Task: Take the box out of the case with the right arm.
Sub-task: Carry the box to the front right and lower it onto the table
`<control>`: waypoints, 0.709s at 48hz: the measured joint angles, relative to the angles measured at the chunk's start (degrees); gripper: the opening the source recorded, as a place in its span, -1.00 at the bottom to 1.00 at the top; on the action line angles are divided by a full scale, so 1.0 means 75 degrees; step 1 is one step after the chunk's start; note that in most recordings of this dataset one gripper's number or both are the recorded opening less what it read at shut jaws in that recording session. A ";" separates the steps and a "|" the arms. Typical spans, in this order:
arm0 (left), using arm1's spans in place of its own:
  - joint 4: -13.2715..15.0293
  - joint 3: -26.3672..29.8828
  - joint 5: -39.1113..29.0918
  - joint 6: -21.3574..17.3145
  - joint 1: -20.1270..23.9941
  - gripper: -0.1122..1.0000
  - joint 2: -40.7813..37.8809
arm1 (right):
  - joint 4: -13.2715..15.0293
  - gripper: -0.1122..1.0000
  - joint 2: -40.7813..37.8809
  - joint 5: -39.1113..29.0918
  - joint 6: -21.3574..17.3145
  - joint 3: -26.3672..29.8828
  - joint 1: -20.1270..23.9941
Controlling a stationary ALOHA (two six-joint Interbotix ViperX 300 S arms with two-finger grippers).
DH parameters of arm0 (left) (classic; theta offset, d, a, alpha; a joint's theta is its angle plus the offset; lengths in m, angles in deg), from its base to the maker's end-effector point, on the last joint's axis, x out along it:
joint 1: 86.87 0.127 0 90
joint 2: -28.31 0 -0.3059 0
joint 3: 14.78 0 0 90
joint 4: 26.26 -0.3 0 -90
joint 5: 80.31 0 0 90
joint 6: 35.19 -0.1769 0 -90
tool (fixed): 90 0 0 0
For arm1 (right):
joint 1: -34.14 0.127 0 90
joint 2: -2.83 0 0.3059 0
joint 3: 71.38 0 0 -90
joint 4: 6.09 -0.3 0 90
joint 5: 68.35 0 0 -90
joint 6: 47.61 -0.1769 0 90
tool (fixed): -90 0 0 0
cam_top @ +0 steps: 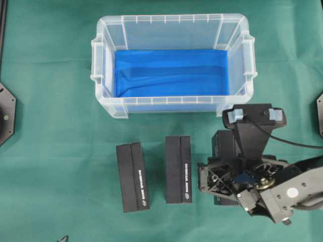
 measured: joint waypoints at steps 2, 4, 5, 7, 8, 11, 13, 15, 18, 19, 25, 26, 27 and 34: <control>0.0012 0.0000 0.0000 0.0000 -0.0012 -0.80 0.0012 | -0.0035 0.37 -0.0023 0.0270 -0.0070 -0.0199 0.0000; 0.0012 0.0000 0.0000 0.0000 -0.0012 -0.80 0.0000 | -0.0047 0.37 -0.0059 0.0469 -0.0129 -0.0328 0.0012; 0.0012 0.0000 0.0000 0.0000 -0.0012 -0.80 0.0000 | -0.0047 0.36 -0.0082 0.0562 -0.0152 -0.0398 0.0000; 0.0012 0.0000 0.0000 0.0000 0.0000 -0.80 0.0000 | -0.0047 0.37 -0.0129 0.0703 -0.0211 -0.0504 0.0000; 0.0012 0.0000 -0.0012 0.0000 0.0000 -0.80 0.0000 | -0.0047 0.36 -0.0141 0.0762 -0.0223 -0.0539 0.0012; 0.0012 0.0000 -0.0012 0.0000 0.0000 -0.80 0.0000 | -0.0059 0.37 -0.0199 0.0914 -0.0270 -0.0609 0.0000; 0.0012 -0.0012 -0.0012 0.0000 0.0000 -0.80 0.0012 | -0.0059 0.37 -0.0211 0.0984 -0.0270 -0.0633 0.0000; 0.0000 0.0000 0.0000 0.0000 -0.0012 -0.80 0.0012 | -0.0059 0.37 -0.0223 0.0996 -0.0270 -0.0656 0.0000; 0.0000 0.0000 -0.0012 0.0000 0.0000 -0.80 0.0012 | -0.0070 0.37 -0.0246 0.1020 -0.0270 -0.0680 0.0000; 0.0000 0.0000 -0.0012 0.0000 0.0000 -0.80 0.0000 | -0.0059 0.37 -0.0246 0.1020 -0.0270 -0.0703 0.0000; 0.0012 0.0000 0.0000 0.0012 0.0000 -0.80 0.0012 | -0.0070 0.37 -0.0234 0.1031 -0.0270 -0.0750 -0.0023; 0.0012 0.0000 0.0000 0.0000 0.0000 -0.80 0.0012 | -0.0059 0.36 -0.0246 0.1031 -0.0270 -0.0750 -0.0035; 0.0000 0.0000 0.0000 0.0000 0.0000 -0.80 0.0012 | -0.0070 0.37 -0.0234 0.1043 -0.0270 -0.0750 -0.0035; 0.0012 0.0000 0.0000 0.0000 0.0000 -0.80 0.0012 | -0.0082 0.37 -0.0246 0.1137 -0.0270 -0.0750 -0.0059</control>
